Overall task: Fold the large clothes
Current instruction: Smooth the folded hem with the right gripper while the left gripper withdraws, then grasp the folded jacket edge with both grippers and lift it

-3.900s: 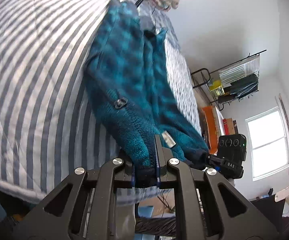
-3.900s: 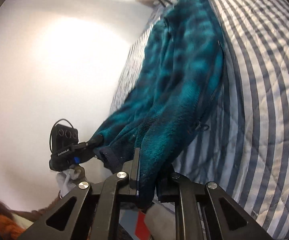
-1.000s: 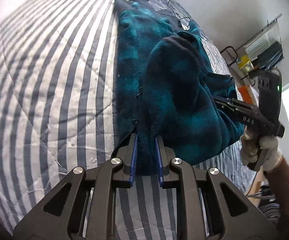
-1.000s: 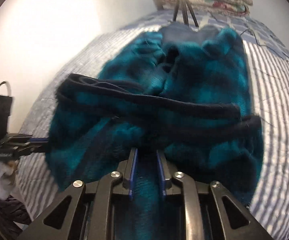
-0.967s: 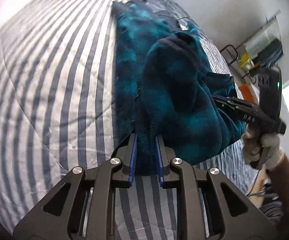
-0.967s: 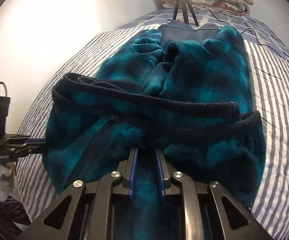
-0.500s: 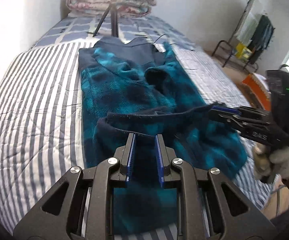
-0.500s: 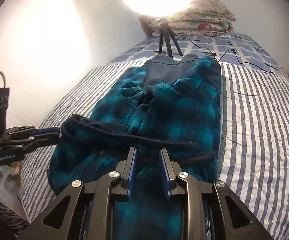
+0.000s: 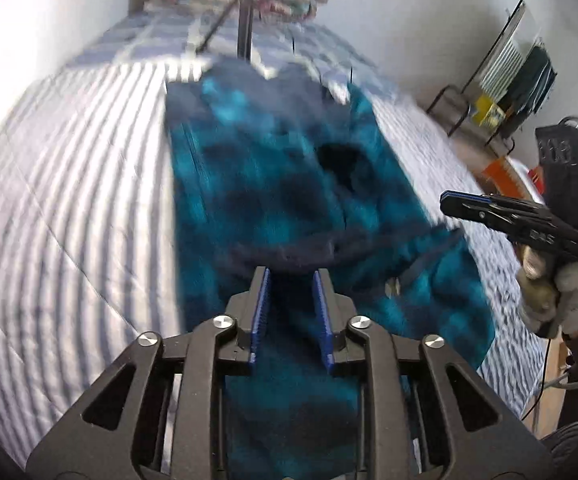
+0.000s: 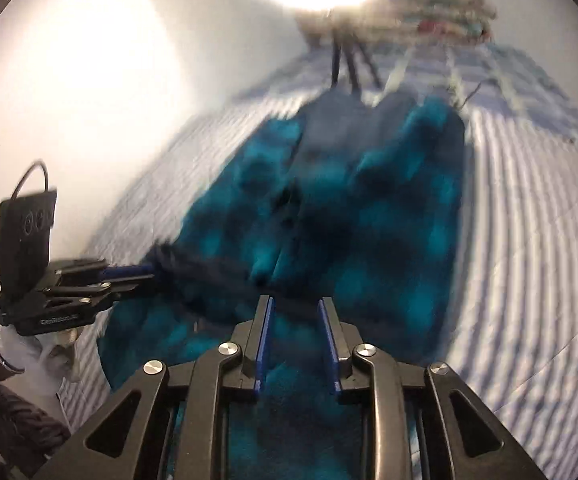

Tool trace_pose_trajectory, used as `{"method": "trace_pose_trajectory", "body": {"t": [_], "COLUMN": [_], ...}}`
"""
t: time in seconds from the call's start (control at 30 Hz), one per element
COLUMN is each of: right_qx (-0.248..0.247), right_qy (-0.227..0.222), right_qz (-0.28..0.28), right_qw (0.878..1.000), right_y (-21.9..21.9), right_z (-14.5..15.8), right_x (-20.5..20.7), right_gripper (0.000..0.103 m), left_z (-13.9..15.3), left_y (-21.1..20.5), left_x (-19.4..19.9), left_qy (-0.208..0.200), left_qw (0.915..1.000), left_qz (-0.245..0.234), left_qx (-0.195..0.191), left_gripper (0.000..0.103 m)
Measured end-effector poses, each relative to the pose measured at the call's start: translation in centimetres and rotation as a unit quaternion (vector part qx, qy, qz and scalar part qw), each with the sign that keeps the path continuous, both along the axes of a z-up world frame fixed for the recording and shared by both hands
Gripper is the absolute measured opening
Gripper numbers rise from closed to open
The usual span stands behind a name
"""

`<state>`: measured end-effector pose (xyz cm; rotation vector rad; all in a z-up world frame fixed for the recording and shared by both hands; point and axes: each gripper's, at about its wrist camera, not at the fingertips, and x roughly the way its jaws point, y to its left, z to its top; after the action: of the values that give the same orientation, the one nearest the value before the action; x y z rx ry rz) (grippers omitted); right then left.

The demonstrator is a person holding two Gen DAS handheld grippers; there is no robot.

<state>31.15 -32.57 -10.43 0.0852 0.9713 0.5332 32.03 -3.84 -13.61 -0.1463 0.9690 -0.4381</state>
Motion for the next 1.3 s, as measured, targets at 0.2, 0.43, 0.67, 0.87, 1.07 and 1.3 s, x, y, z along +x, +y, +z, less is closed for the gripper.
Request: {"method": "trace_pose_trajectory", "body": {"t": [0.2,0.43,0.67,0.87,1.07,1.3], "right_qx": [-0.007,-0.013,-0.039,-0.031,0.030,0.136], "right_qy": [-0.025,-0.025,0.009,0.042,0.007,0.063], "right_qz": [-0.072,-0.118,-0.089,-0.064,-0.093,-0.149], "right_qw": [0.997,0.993,0.995,0.997,0.995,0.977], "right_y": [-2.4,-2.6,0.5,0.7,-4.7,-10.7], "right_z": [0.6,-1.4,-5.5,-7.3,-5.1,-8.9], "right_x": [6.0,13.1,18.5,19.7,19.5,22.5], "right_gripper": [0.016,0.015,0.015,0.020,0.053,0.056], "left_z": [3.1,2.1,-0.5,-2.0,-4.4,-8.4], "left_y": [2.3,3.0,2.9,4.8,7.4,9.0], "left_x": [5.9,12.4,16.2,19.3,23.7,28.2], "left_qy": [-0.049,-0.051,-0.037,-0.014,0.058,0.119], "left_qw": [0.9983,0.9976,0.9982,0.9979,0.9915,0.9723], "left_qz": [0.028,0.042,0.043,0.062,0.075,0.108], "left_qx": [0.014,0.023,0.015,-0.017,-0.089,-0.170], "left_gripper": [0.029,0.029,0.029,0.051,0.055,0.055]}}
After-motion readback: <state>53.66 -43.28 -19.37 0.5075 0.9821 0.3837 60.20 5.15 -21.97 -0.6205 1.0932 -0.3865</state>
